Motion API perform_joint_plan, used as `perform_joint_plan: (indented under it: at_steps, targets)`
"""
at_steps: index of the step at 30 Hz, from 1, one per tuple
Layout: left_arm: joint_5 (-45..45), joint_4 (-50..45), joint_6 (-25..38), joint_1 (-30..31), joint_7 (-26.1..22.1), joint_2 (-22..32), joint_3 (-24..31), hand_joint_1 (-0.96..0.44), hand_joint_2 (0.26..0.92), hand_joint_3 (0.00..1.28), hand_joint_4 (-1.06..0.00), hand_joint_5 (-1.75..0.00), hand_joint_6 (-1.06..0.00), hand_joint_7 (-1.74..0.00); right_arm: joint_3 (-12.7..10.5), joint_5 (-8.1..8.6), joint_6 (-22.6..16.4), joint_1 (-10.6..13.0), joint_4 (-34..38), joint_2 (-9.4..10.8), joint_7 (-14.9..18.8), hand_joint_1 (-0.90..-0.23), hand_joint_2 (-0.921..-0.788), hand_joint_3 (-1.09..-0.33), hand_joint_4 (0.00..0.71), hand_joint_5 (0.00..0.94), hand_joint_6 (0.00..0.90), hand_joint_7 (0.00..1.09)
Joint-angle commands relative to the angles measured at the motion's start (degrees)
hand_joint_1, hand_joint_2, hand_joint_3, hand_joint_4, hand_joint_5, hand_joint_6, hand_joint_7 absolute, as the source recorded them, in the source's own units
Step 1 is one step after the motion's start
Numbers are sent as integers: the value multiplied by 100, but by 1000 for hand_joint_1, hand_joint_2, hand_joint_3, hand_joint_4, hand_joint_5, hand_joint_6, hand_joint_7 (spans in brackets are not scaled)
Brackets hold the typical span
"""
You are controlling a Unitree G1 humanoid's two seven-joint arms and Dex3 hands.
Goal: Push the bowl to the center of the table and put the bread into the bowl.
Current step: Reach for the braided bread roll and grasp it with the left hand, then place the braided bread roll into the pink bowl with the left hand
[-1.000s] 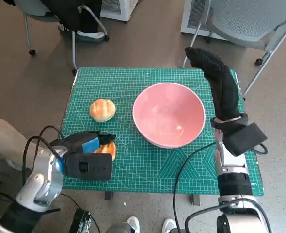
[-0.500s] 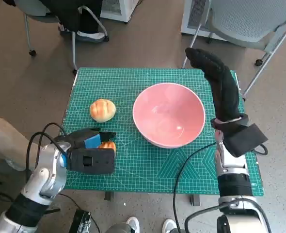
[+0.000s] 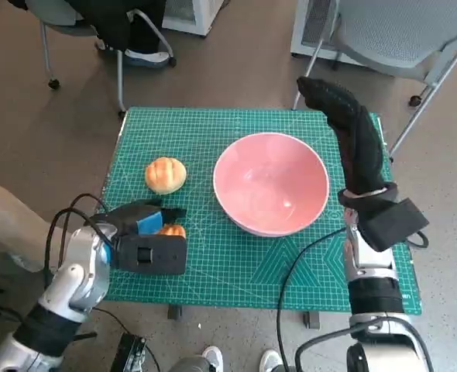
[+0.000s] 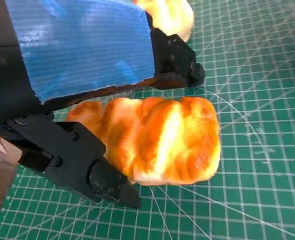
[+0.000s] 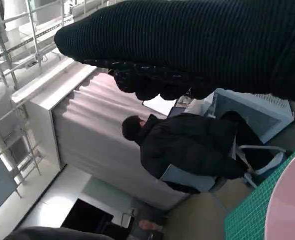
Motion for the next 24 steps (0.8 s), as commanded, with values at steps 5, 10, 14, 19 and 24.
perform_joint_plan:
  at_steps: [5, 10, 14, 19, 24]
  targets:
    - [-25, 302, -229, 178, 367, -48, 3, 18, 561, 673, -703, -1332, -643, -1087, -32, 96, 47, 145, 1, -18, 102, -716, -921, -865, 176, 0, 33, 403]
    - [-57, 423, -398, 203, 587, -52, 38, 4, 614, 611, -691, -1328, -646, -1167, -35, 113, 35, 144, 12, -20, 114, -715, -921, -865, 176, 0, 30, 406]
    - [-63, 502, -471, 189, 700, -71, 49, 2, 689, 483, -690, -1269, -638, -1179, -39, 104, 23, 131, 34, -17, 110, -713, -921, -865, 178, 1, 28, 409]
    - [-91, 559, -520, 196, 792, -94, 77, 1, 758, 363, -688, -1224, -628, -1188, -36, 110, 27, 133, 16, -8, 113, -710, -921, -866, 181, 2, 28, 412]
    - [-96, 578, -534, 187, 801, -104, 83, 1, 775, 335, -696, -1226, -616, -1177, -41, 133, 38, 133, 15, -9, 136, -709, -921, -866, 182, 3, 26, 415]
